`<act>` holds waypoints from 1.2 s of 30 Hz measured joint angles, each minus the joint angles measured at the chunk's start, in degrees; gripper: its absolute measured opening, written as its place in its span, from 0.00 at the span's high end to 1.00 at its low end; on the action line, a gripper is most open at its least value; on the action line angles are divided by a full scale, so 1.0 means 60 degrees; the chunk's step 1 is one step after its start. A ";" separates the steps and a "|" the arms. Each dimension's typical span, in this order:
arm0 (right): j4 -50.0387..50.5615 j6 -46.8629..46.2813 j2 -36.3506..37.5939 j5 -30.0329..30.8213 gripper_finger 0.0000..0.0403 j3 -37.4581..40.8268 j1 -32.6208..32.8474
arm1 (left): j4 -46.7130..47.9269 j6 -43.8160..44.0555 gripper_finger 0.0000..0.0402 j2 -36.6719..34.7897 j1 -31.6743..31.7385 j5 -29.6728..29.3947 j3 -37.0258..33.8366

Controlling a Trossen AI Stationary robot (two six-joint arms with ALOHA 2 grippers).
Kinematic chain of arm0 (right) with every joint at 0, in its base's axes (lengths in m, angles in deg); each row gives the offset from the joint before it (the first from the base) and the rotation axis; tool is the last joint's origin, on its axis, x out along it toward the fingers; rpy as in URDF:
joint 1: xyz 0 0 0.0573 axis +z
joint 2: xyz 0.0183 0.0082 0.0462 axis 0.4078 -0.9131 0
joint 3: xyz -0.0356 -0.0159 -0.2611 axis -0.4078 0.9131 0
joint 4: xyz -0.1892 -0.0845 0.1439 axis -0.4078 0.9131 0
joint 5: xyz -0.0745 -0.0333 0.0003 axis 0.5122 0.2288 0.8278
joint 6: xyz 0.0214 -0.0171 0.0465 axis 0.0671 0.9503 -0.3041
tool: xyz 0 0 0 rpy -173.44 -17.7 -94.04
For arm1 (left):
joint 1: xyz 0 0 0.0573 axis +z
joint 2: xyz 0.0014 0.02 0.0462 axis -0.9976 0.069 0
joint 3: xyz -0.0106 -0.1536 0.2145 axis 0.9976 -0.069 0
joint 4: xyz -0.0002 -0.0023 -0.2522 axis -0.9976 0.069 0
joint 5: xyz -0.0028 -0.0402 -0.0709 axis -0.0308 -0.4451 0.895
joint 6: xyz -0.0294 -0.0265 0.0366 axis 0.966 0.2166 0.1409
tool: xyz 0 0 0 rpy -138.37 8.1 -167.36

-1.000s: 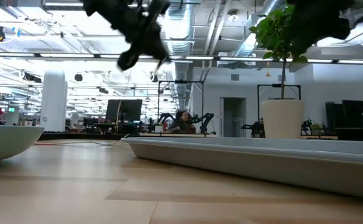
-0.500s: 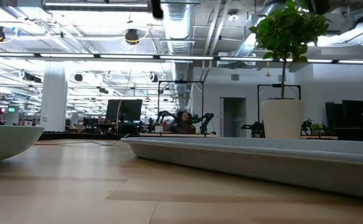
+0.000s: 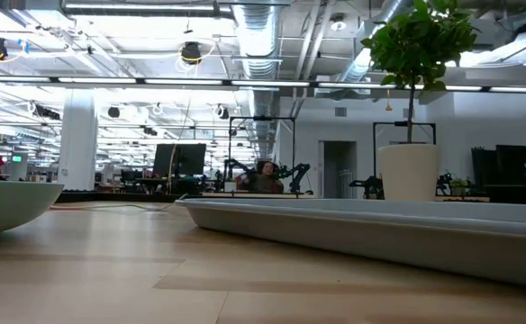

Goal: Pick and place plate/cup/fork/spoon on tray
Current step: Put the orange spoon on the blue tray

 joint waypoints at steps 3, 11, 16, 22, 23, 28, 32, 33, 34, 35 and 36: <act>-0.0459 -0.0311 -0.0570 -0.0549 0.44 0.0004 -0.0463 | -0.0118 -0.0092 1.00 0.0000 -0.0004 0.0206 0.0000; -0.2801 -0.0621 -0.1819 -0.2045 0.44 0.0010 -0.1166 | 0.0210 -0.0094 1.00 0.0002 -0.0007 0.0242 0.0000; -0.3443 -0.1048 -0.2257 -0.2401 0.44 -0.0033 -0.1487 | 0.0292 -0.0157 1.00 0.0004 -0.0007 0.0306 0.0000; -0.4143 -0.1323 -0.2681 -0.2631 0.44 -0.0033 -0.1594 | 0.0732 -0.0462 1.00 0.0004 -0.0007 0.0298 0.0000; -0.4185 -0.1350 -0.2747 -0.2673 0.44 -0.0033 -0.1593 | 0.0782 -0.0502 1.00 0.0005 -0.0007 0.0297 0.0000; -0.4387 -0.1558 -0.2966 -0.3062 0.44 -0.0092 -0.1589 | 0.0923 -0.0717 1.00 0.0007 -0.0007 0.0202 0.0000; -0.4398 -0.1529 -0.2955 -0.3089 0.44 -0.0131 -0.1589 | 0.0929 -0.0766 1.00 0.0007 -0.0007 0.0185 0.0000; -0.4376 -0.1526 -0.2955 -0.3089 0.45 -0.0131 -0.1589 | 0.0936 -0.0770 1.00 0.0006 -0.0007 0.0185 0.0000; -0.4383 -0.1527 -0.2955 -0.3089 0.45 -0.0131 -0.1589 | 0.0942 -0.0793 1.00 0.0007 -0.0007 0.0182 0.0000; -0.4408 -0.1527 -0.2955 -0.3089 0.47 -0.0131 -0.1589 | 0.0949 -0.0837 1.00 0.0007 -0.0007 0.0182 0.0000; -0.4426 -0.1527 -0.2955 -0.3091 0.48 -0.0131 -0.1589 | 0.0968 -0.0887 1.00 0.0006 -0.0007 0.0175 0.0000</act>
